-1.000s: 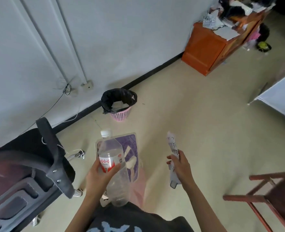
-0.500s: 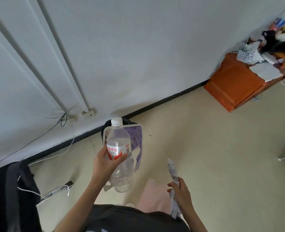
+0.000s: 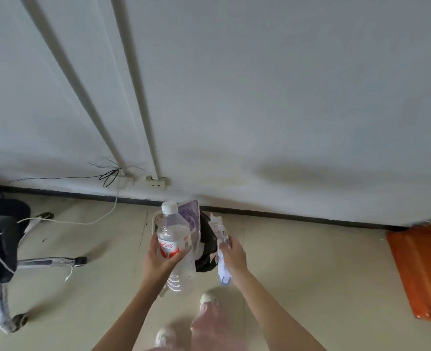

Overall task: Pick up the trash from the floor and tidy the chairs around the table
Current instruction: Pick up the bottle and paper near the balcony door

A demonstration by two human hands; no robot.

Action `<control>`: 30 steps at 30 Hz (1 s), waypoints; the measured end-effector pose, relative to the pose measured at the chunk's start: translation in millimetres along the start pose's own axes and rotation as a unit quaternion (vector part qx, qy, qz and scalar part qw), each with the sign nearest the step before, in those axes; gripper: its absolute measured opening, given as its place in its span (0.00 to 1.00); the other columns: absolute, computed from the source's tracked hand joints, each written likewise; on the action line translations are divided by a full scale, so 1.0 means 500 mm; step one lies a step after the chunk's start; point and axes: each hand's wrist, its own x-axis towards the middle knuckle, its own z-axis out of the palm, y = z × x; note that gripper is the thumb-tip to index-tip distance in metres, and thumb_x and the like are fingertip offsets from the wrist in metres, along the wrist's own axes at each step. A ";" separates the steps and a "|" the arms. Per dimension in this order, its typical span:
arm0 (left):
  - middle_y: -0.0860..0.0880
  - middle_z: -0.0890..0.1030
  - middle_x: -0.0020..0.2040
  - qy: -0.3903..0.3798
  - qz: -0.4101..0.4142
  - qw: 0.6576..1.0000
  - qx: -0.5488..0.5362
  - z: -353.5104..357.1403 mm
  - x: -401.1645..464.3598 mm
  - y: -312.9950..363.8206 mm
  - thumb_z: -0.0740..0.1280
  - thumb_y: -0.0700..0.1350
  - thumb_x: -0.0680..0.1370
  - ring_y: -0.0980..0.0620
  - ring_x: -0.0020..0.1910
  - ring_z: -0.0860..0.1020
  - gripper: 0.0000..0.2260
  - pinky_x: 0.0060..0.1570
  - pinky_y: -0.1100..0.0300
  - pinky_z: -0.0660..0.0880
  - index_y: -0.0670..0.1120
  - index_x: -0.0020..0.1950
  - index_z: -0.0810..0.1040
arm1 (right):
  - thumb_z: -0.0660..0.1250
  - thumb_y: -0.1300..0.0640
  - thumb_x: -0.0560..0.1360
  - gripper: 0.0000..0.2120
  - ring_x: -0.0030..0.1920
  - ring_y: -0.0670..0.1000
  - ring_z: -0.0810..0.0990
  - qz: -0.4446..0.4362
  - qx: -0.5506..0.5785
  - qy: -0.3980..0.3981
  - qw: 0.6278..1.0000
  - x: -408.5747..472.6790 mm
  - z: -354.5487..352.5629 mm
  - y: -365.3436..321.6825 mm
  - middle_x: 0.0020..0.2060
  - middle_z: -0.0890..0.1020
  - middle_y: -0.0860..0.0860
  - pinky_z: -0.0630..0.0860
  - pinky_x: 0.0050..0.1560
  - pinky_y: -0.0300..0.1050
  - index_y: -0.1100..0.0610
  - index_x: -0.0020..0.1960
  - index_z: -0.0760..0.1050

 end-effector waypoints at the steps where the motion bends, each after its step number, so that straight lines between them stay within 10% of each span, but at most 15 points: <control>1: 0.49 0.81 0.52 0.004 0.002 1.000 -0.004 0.020 0.028 -0.009 0.78 0.57 0.53 0.50 0.51 0.80 0.35 0.53 0.47 0.77 0.54 0.58 0.71 | 0.58 0.62 0.75 0.07 0.41 0.54 0.74 -0.014 0.005 -0.001 1.000 0.039 0.007 -0.012 0.35 0.76 0.51 0.68 0.36 0.40 0.53 0.42 0.71; 16: 0.57 0.76 0.50 0.141 0.011 0.989 -0.029 0.161 0.368 -0.400 0.78 0.53 0.58 0.58 0.51 0.76 0.29 0.48 0.64 0.71 0.63 0.52 0.66 | 0.59 0.54 0.78 0.08 0.43 0.48 0.77 -0.062 -0.047 -0.016 0.997 0.480 0.264 0.165 0.43 0.80 0.50 0.68 0.38 0.31 0.55 0.48 0.75; 23: 0.51 0.74 0.55 0.135 -0.120 0.984 0.005 0.172 0.443 -0.598 0.78 0.44 0.64 0.48 0.56 0.73 0.35 0.54 0.52 0.74 0.54 0.63 0.61 | 0.58 0.54 0.79 0.17 0.62 0.54 0.75 -0.028 -0.161 -0.106 0.981 0.583 0.362 0.282 0.61 0.77 0.53 0.68 0.65 0.47 0.55 0.66 0.68; 30: 0.41 0.76 0.60 0.078 -0.230 0.968 0.067 0.141 0.498 -0.563 0.69 0.44 0.70 0.42 0.50 0.80 0.30 0.47 0.48 0.81 0.45 0.70 0.61 | 0.54 0.57 0.80 0.18 0.63 0.59 0.73 0.045 -0.206 -0.135 0.968 0.566 0.335 0.252 0.63 0.74 0.59 0.69 0.62 0.48 0.59 0.69 0.64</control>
